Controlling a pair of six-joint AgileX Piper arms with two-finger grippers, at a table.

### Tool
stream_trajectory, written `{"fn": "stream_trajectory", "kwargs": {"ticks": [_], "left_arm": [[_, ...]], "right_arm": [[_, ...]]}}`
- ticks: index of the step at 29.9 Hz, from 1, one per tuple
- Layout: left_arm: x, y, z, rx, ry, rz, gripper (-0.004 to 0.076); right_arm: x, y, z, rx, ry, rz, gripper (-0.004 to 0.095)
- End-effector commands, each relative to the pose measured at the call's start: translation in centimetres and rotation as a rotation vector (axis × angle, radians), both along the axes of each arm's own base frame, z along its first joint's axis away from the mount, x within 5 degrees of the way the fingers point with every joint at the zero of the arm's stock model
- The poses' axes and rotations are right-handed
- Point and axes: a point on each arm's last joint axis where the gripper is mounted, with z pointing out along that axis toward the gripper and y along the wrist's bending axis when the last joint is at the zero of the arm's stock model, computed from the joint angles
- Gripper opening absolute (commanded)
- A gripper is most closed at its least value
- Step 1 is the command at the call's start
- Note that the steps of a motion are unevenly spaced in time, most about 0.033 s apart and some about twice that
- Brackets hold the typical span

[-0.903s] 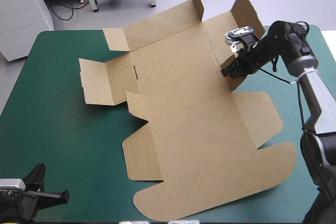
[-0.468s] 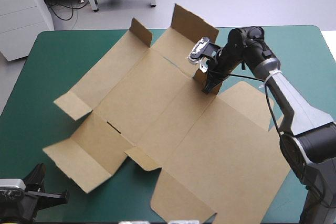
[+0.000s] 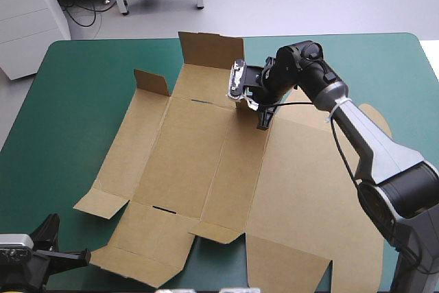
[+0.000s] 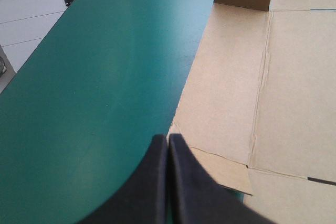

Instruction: Fold the box

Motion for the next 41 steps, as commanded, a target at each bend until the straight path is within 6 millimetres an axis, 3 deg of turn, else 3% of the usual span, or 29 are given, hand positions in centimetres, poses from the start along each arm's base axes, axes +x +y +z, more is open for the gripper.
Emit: {"fn": "stream_trajectory", "kwargs": {"ticks": [1, 9, 21, 27, 30, 37, 39, 41], "left_arm": [[-0.3, -0.1, 1.3, -0.011, -0.111, -0.011, -0.0032], [-0.3, -0.1, 1.3, -0.011, -0.111, -0.011, -0.0032], [-0.3, 0.0, 1.3, -0.016, -0.111, -0.008, -0.0032], [-0.3, 0.0, 1.3, -0.016, -0.111, -0.008, -0.0032], [-0.3, 0.0, 1.3, -0.016, -0.111, -0.008, -0.0032], [-0.3, 0.0, 1.3, -0.016, -0.111, -0.008, -0.0032], [-0.3, 0.0, 1.3, -0.016, -0.111, -0.008, -0.0032], [-0.3, 0.0, 1.3, -0.016, -0.111, -0.008, -0.0032]], "right_arm": [[-0.3, 0.3, 2.2, 0.049, -0.09, 0.04, -0.0024], [0.7, 2.1, -0.8, 0.023, -0.048, 0.078, -0.0023], [0.3, 4.5, -1.2, 0.009, -0.152, 0.291, -0.0023], [0.4, 5.1, -2.0, 0.044, -0.11, 0.268, 0.0], [0.4, 5.1, -2.1, 0.061, -0.086, 0.223, 0.0102], [0.4, 5.0, -1.8, 0.064, -0.086, 0.205, 0.0565], [0.3, 4.9, -1.7, 0.068, -0.08, 0.18, 0.0632], [0.1, 4.6, -1.1, 0.069, -0.083, 0.151, 0.063]]}}
